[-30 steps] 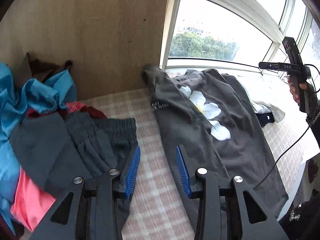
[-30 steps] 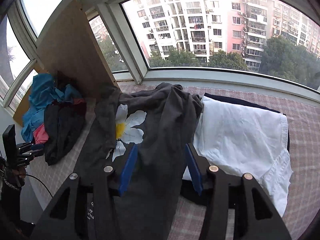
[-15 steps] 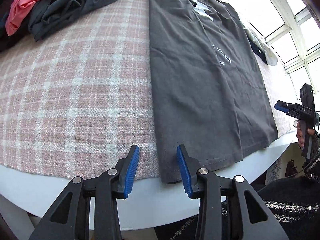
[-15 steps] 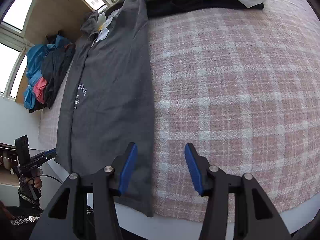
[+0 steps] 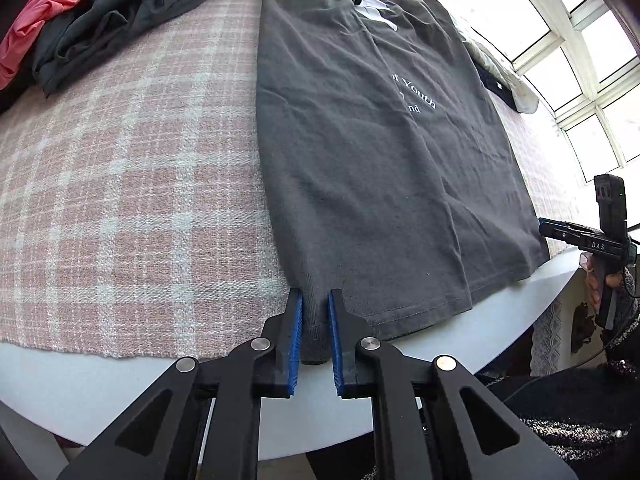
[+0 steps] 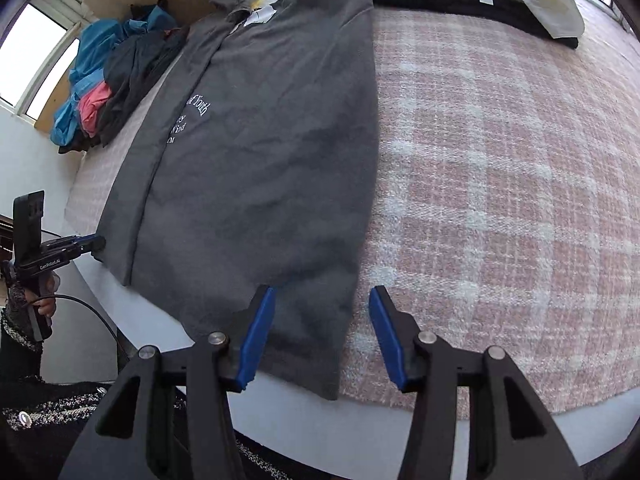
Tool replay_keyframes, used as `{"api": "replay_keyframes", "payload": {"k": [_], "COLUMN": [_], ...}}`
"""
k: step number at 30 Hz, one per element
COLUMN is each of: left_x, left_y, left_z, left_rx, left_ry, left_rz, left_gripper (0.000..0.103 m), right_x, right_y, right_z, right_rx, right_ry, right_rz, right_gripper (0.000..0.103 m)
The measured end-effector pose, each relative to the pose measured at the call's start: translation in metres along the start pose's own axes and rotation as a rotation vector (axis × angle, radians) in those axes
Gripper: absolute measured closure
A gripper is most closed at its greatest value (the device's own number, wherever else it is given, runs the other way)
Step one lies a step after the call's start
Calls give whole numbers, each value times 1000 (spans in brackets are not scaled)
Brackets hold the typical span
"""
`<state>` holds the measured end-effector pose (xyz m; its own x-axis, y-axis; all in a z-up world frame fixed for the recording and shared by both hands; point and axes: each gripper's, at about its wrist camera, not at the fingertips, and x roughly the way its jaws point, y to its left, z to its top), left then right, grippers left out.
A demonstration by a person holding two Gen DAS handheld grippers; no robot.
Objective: Fold clothes
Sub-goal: 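Pinch the grey shirt hem with both grippers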
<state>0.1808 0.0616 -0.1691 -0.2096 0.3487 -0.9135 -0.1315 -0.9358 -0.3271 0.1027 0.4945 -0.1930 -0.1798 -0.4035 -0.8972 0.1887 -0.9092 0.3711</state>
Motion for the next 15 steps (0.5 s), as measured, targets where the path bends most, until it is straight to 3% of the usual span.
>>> {"api": "replay_keyframes", "payload": {"k": [1,7,10,12,15], "left_x": [-1,-29,-54,-61,-40], "left_y": [-2,1,2,1,16], "left_z": [0,2,2,-2,-12], "left_rx": [4,-27,-26,-18,-2], "left_ry": [-1,-51,-86,-92,-20], "left_rz": [-5,-83,-91,-85,-61], "left_gripper": [95,98,98,98,97], "right_x": [1,-27,-43,-33,-3], "right_y": [-2,-7,-9,-15,-18], "right_z": [2,14,17,16,18], "right_rx": [19,128,133,139,152], "right_ry": [6,-49,-73,-24,70], "right_rz": [28,255,260,233,147], "right_gripper": [100,100,100,100,100]}}
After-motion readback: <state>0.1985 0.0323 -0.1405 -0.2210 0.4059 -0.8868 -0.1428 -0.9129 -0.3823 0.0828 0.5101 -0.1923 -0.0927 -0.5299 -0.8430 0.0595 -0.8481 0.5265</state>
